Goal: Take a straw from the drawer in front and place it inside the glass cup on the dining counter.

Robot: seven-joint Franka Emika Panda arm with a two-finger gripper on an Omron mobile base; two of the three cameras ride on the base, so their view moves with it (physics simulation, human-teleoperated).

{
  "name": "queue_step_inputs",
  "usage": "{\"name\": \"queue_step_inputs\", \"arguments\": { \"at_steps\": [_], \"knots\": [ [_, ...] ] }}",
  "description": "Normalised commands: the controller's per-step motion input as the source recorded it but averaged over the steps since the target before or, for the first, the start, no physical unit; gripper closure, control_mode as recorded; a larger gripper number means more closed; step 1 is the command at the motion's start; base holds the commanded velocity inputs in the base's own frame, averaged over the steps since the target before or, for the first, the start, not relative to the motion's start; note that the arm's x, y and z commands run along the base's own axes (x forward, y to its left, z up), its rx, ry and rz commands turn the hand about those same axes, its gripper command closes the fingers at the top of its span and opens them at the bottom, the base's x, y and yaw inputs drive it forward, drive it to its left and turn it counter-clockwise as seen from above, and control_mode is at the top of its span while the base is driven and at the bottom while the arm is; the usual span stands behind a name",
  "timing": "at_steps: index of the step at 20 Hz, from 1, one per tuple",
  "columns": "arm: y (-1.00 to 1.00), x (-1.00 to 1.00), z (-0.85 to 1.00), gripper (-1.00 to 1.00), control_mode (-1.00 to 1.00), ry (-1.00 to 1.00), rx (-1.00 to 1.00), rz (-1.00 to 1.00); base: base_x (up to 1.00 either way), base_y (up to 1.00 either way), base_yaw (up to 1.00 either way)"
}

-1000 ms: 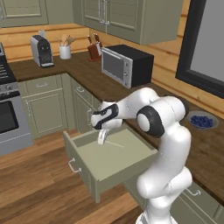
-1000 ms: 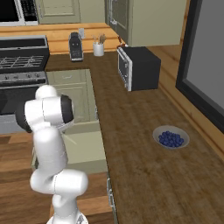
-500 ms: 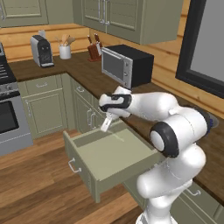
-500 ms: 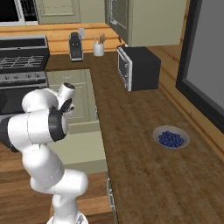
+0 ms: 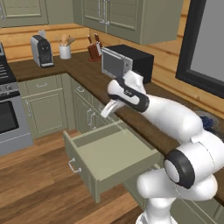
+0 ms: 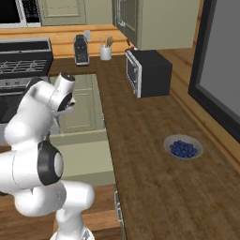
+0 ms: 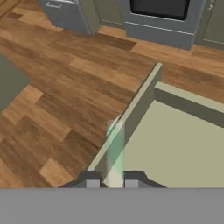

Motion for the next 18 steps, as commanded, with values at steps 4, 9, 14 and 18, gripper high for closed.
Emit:
{"name": "queue_step_inputs", "arguments": {
  "at_steps": [4, 9, 14, 18],
  "knots": [
    [-0.12, -0.59, 1.0, 1.0, -1.0, -0.08, 0.0, -0.32, 0.0, 0.0, 0.0],
    [-0.37, -0.65, 0.98, 1.0, -1.0, -0.07, -0.02, -0.33, 0.0, 0.0, 0.0],
    [-0.41, -0.6, 0.58, 1.0, -1.0, -0.02, -0.01, -0.29, 0.0, 0.0, 0.0],
    [-0.55, -0.73, 0.23, 1.0, -1.0, -0.03, 0.0, -0.25, 0.0, 0.0, 0.0]
  ]
}}
